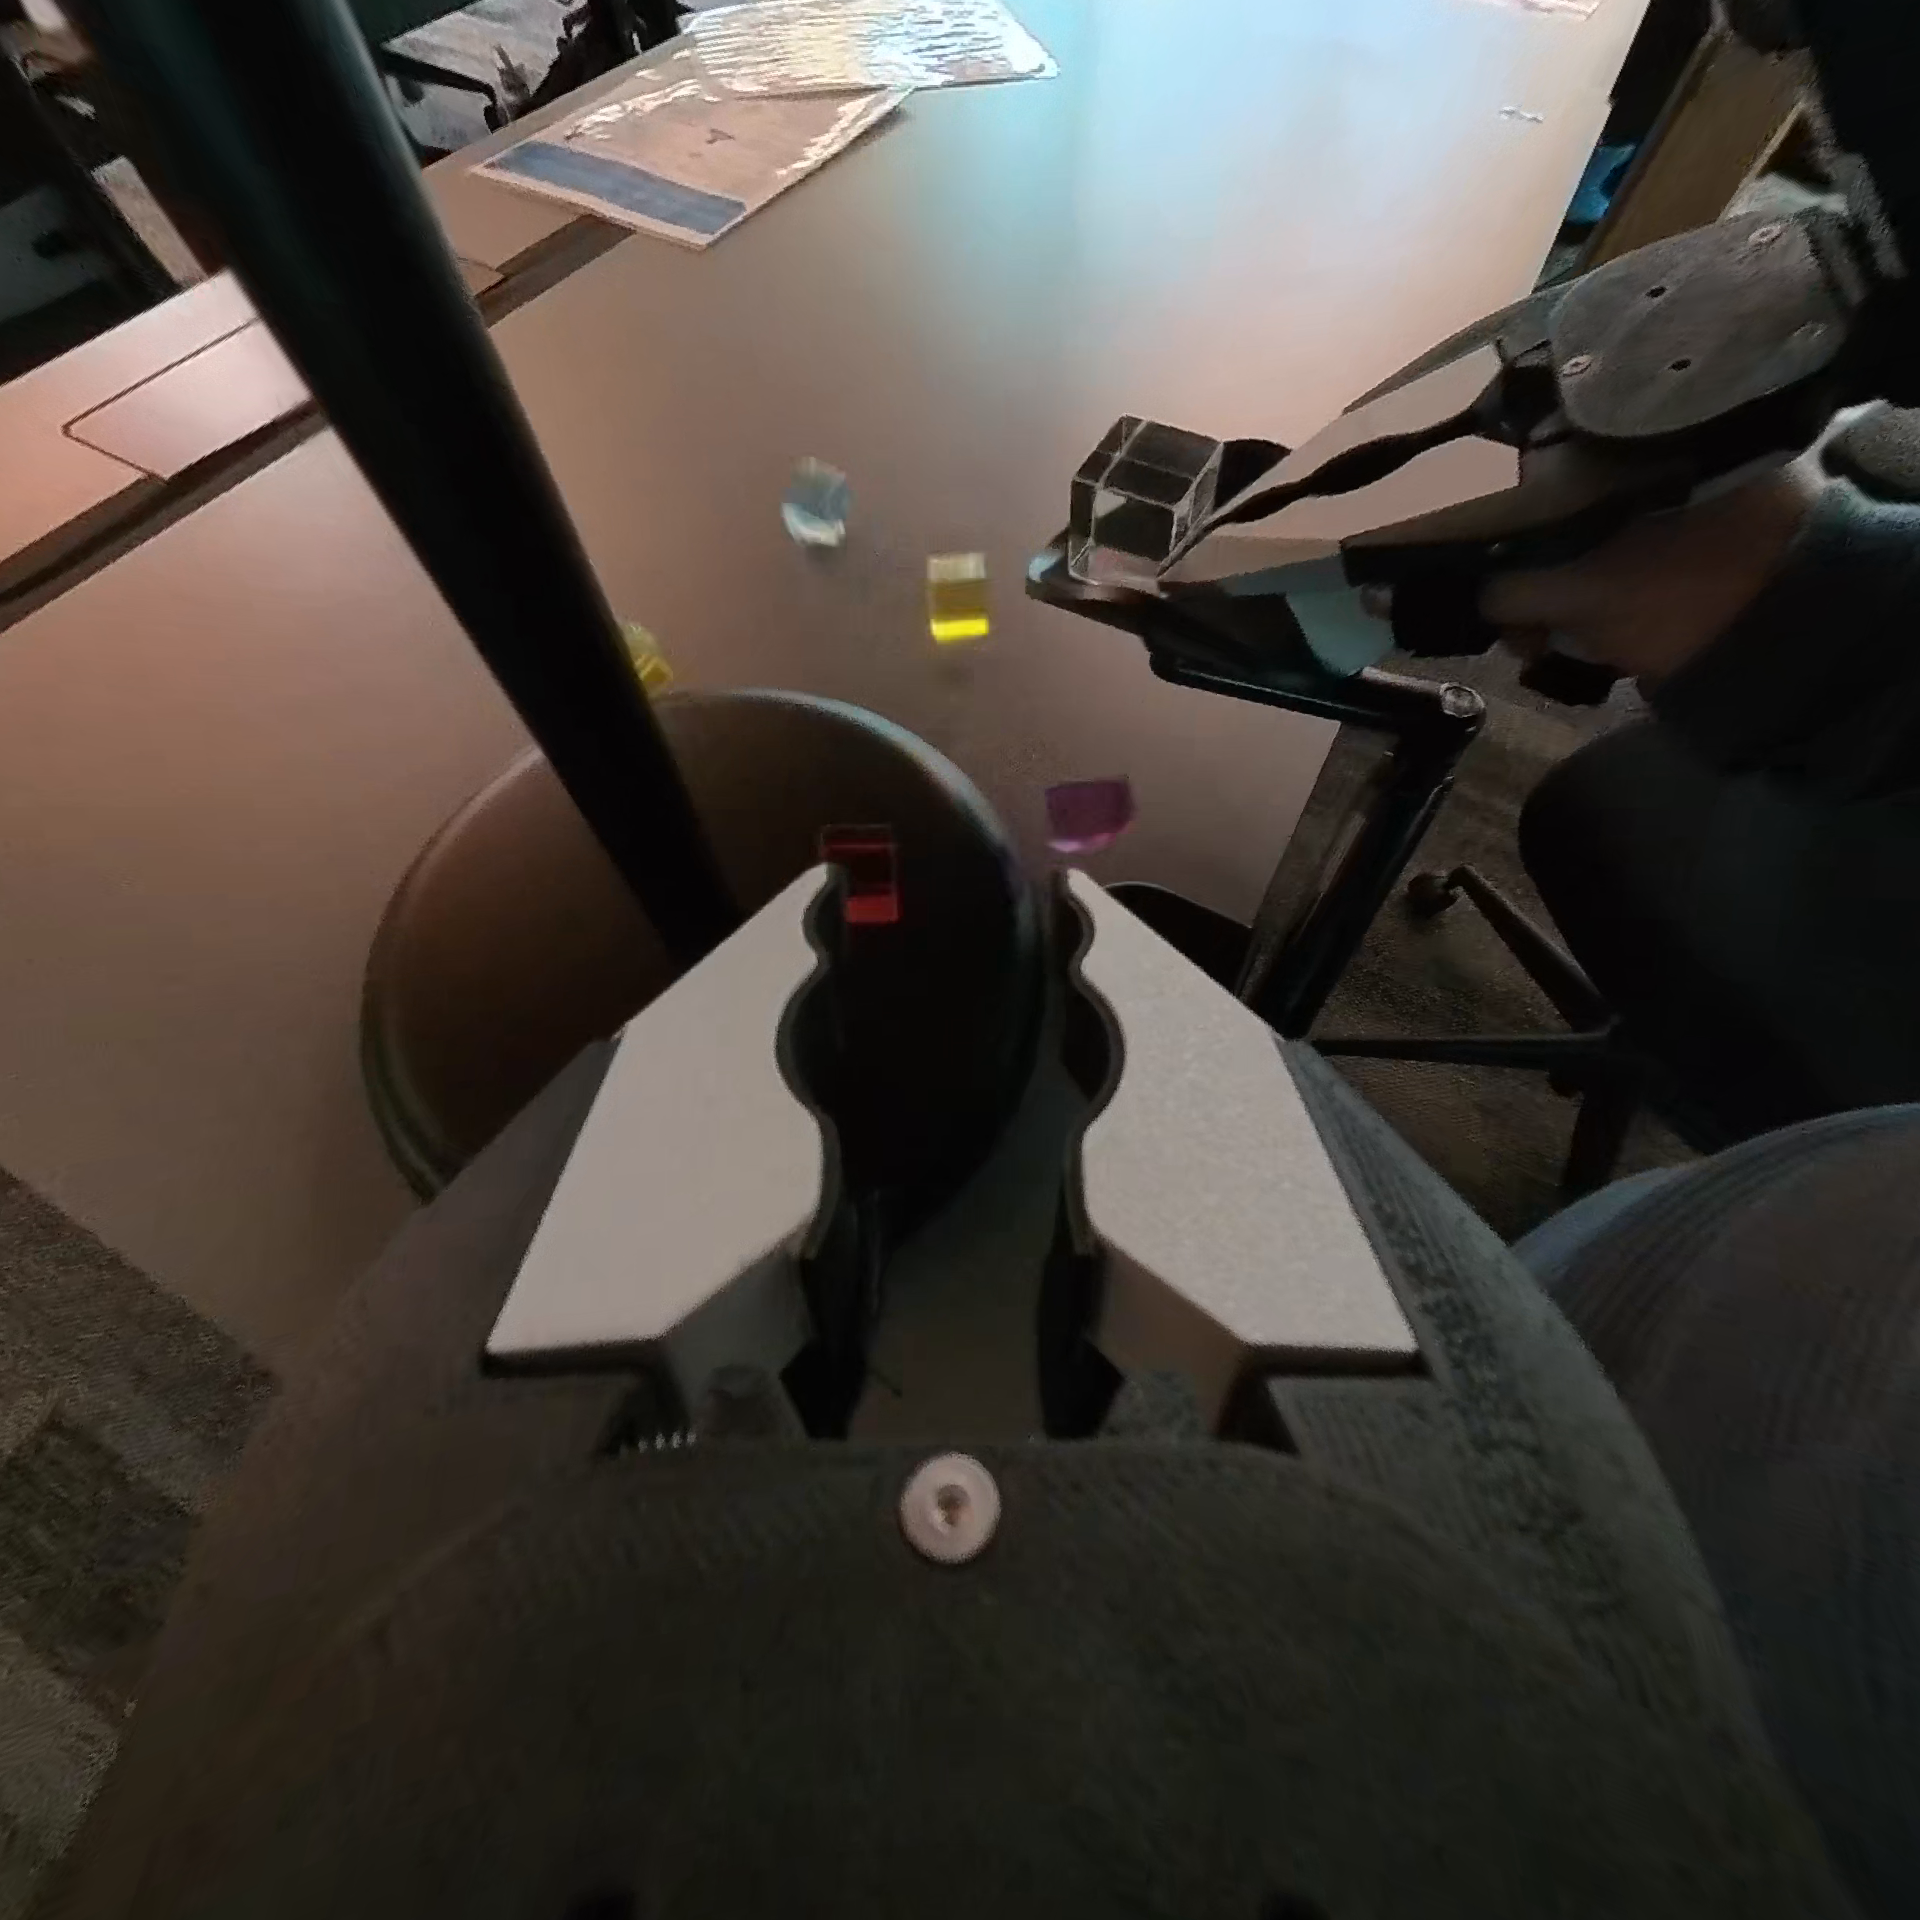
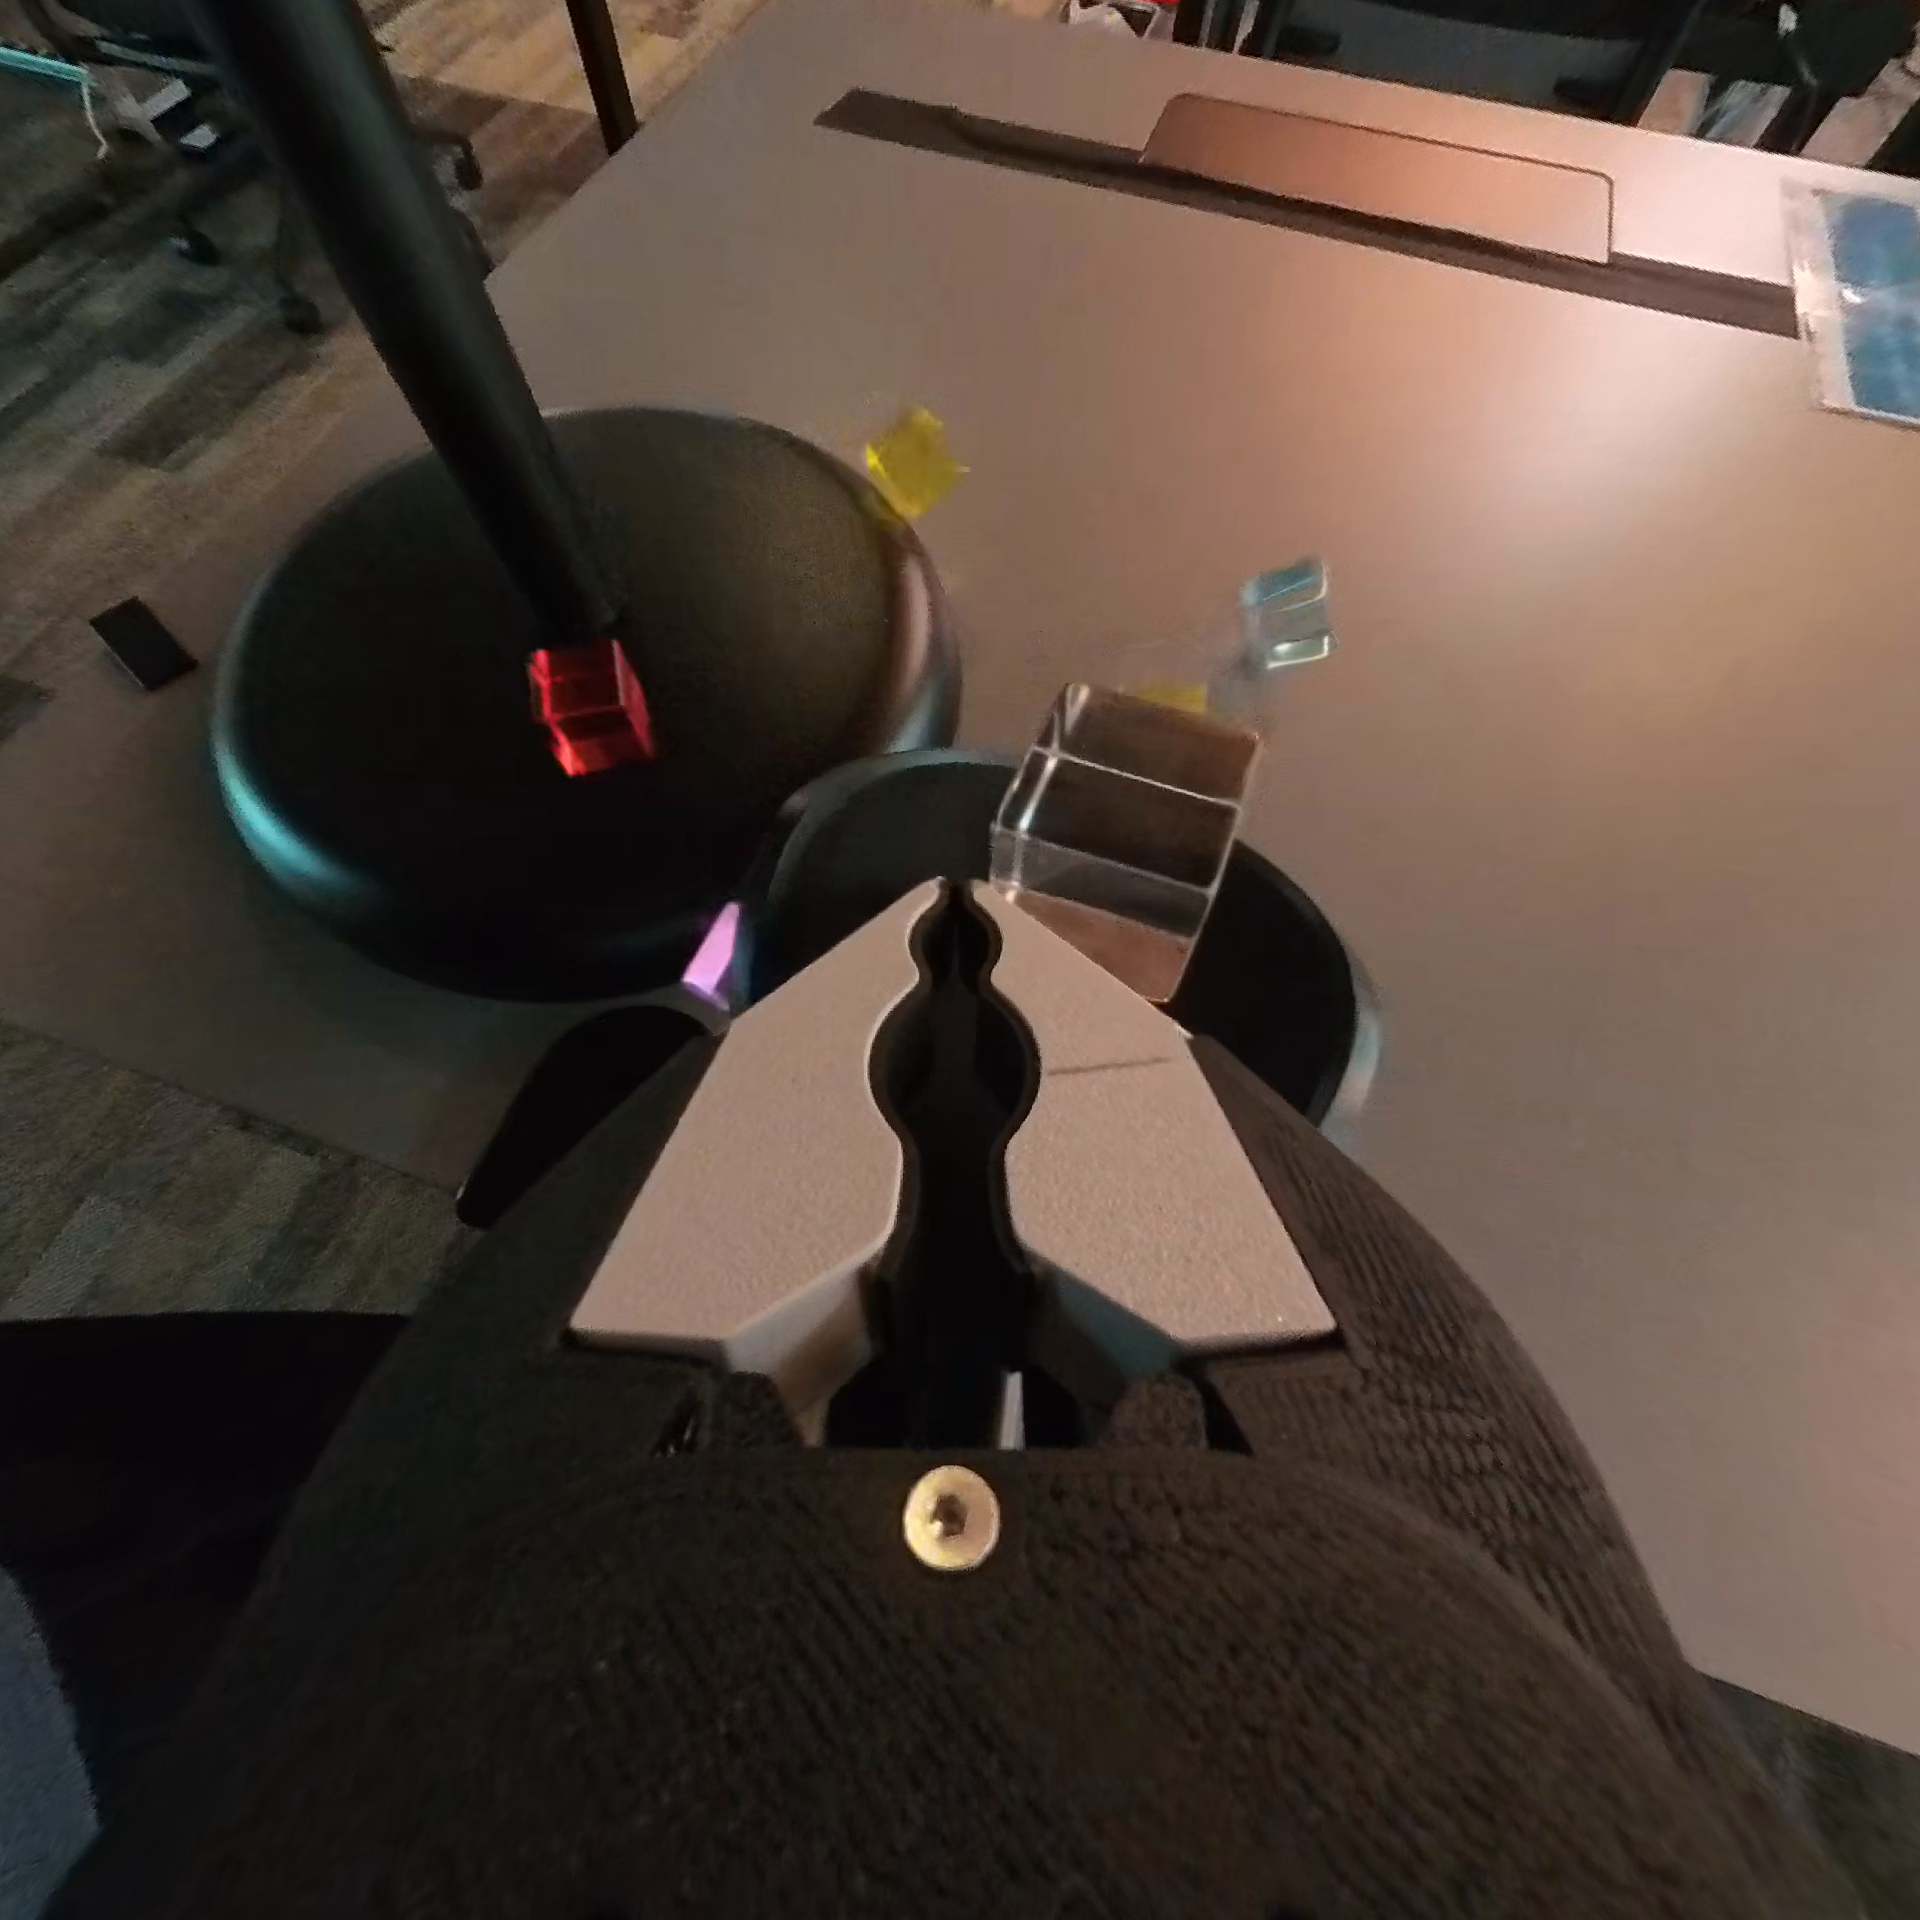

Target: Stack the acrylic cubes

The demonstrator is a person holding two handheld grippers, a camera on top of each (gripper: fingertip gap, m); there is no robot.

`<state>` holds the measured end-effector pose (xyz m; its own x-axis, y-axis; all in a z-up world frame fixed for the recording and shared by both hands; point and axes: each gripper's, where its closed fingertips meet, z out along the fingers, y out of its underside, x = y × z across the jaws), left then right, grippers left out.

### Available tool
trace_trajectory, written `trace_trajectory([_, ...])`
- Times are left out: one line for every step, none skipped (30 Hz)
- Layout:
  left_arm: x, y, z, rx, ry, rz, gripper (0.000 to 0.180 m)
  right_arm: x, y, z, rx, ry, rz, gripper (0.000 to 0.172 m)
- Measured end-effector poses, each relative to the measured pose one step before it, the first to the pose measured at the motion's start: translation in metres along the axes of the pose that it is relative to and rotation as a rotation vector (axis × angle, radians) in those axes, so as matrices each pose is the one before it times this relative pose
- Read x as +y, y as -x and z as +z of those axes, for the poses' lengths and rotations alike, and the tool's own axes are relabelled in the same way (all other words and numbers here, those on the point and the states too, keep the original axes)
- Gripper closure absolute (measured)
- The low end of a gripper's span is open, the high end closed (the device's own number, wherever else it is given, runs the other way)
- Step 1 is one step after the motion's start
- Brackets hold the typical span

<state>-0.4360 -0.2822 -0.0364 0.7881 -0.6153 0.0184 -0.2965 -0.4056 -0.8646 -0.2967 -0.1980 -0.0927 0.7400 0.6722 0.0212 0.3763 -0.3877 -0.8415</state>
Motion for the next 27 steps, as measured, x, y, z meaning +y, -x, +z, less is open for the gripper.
trace_trajectory([0.00191, 0.00049, -0.00030, 0.0000, 0.0026, -0.0070, 0.142, 0.00059, -0.00085, -0.00036, 0.0007, 0.0023, 0.0025, 0.172])
trace_trajectory([0.00191, 0.00017, -0.00023, 0.0014, 0.0042, -0.0064, 0.142, 0.00011, -0.00053, -0.00049, -0.0009, 0.0002, 0.0042, 0.172])
trace_trajectory([0.00169, 0.00001, -0.00005, 0.0011, 0.0041, -0.0048, 0.142, -0.00004, -0.00019, -0.00056, -0.0009, -0.0006, 0.0040, 0.172])
trace_trajectory([0.00118, -0.00040, -0.00019, 0.0013, 0.0025, -0.0023, 0.142, 0.00020, -0.00016, -0.00078, 0.0000, 0.0005, 0.0023, 0.172])
trace_trajectory([0.00067, -0.00041, -0.00014, 0.0011, 0.0011, -0.0005, 0.142, 0.00013, 0.00031, -0.00095, -0.0001, 0.0000, -0.0012, 0.172])
trace_trajectory([0.00057, -0.00047, -0.00024, 0.0005, 0.0006, 0.0004, 0.142, 0.00045, 0.00057, -0.00119, -0.0003, 0.0005, -0.0036, 0.172])
trace_trajectory([0.00022, -0.00032, -0.00025, 0.0003, 0.0006, 0.0006, 0.142, 0.00073, 0.00065, -0.00147, -0.0004, 0.0028, -0.0037, 0.172])
trace_trajectory([0.00018, -0.00037, -0.00023, 0.0006, 0.0003, 0.0004, 0.142, 0.00053, 0.00081, -0.00177, -0.0001, 0.0013, -0.0034, 0.172])
trace_trajectory([-0.00005, -0.00013, -0.00038, 0.0007, -0.0004, 0.0000, 0.142, -0.00008, 0.00063, -0.00239, 0.0011, -0.0031, -0.0041, 0.172])
trace_trajectory([-0.00006, -0.00012, -0.00046, 0.0004, -0.0011, -0.0007, 0.142, -0.00070, 0.00038, -0.00285, 0.0015, -0.0064, -0.0054, 0.172])
trace_trajectory([0.00003, 0.00021, -0.00044, 0.0001, -0.0010, -0.0017, 0.142, -0.00176, -0.00004, -0.00342, 0.0035, -0.0123, -0.0067, 0.172])
trace_trajectory([0.00002, 0.00030, -0.00057, -0.0002, -0.0006, -0.0022, 0.142, -0.00339, -0.00091, -0.00379, 0.0084, -0.0221, -0.0070, 0.172])
trace_trajectory([0.00004, 0.00046, -0.00062, -0.0007, -0.0007, -0.0020, 0.142, -0.00446, -0.00188, -0.00390, 0.0125, -0.0288, -0.0065, 0.172])
trace_trajectory([0.00011, 0.00046, -0.00056, -0.0006, -0.0008, -0.0018, 0.142, -0.00445, -0.00255, -0.00326, 0.0149, -0.0273, -0.0037, 0.172])
trace_trajectory([-0.00003, 0.00034, -0.00054, -0.0003, -0.0010, -0.0019, 0.142, -0.00371, -0.00306, -0.00217, 0.0145, -0.0209, 0.0014, 0.170])
trace_trajectory([0.00003, 0.00023, -0.00044, -0.0001, -0.0010, -0.0018, 0.142, -0.00253, -0.00246, -0.00104, 0.0089, -0.0131, 0.0063, 0.165])
trace_trajectory([-0.00003, 0.00010, -0.00028, 0.0004, -0.0007, -0.0014, 0.142, -0.00114, -0.00163, 0.00003, 0.0036, -0.0046, 0.0100, 0.160])
trace_trajectory([-0.00010, -0.00019, -0.00035, 0.0007, -0.0008, -0.0008, 0.142, -0.00021, -0.00136, 0.00065, 0.0022, 0.0007, 0.0122, 0.155])
trace_trajectory([-0.00036, -0.00038, -0.00038, 0.0009, -0.0014, 0.0000, 0.142, 0.00015, -0.00141, 0.00089, 0.0041, 0.0012, 0.0129, 0.148])
trace_trajectory([-0.00037, -0.00029, -0.00042, 0.0003, -0.0017, 0.0011, 0.142, 0.00058, -0.00174, 0.00103, 0.0091, 0.0020, 0.0125, 0.141])
trace_trajectory([-0.00026, -0.00043, -0.00044, 0.0000, -0.0008, 0.0015, 0.142, 0.00122, -0.00190, 0.00116, 0.0121, 0.0048, 0.0106, 0.135])
trace_trajectory([-0.00006, -0.00054, -0.00045, 0.0008, 0.0000, 0.0016, 0.142, 0.00136, -0.00162, 0.00132, 0.0120, 0.0060, 0.0075, 0.130])
trace_trajectory([0.00003, -0.00048, -0.00035, 0.0008, 0.0003, 0.0015, 0.142, 0.00118, -0.00127, 0.00148, 0.0104, 0.0063, 0.0046, 0.126])
trace_trajectory([0.00025, -0.00047, -0.00045, 0.0009, 0.0008, 0.0015, 0.142, 0.00118, -0.00094, 0.00201, 0.0091, 0.0079, 0.0028, 0.123])
trace_trajectory([0.00024, -0.00035, -0.00040, 0.0002, 0.0010, 0.0010, 0.142, 0.00113, -0.00063, 0.00251, 0.0065, 0.0111, 0.0015, 0.119])
trace_trajectory([0.00014, -0.00033, -0.00062, 0.0000, -0.0001, 0.0005, 0.142, 0.00137, 0.00034, 0.00296, 0.0001, 0.0150, 0.0012, 0.116])
trace_trajectory([-0.00009, -0.00042, -0.00050, 0.0004, -0.0017, -0.0001, 0.142, 0.00117, 0.00098, 0.00318, -0.0047, 0.0159, 0.0028, 0.115])
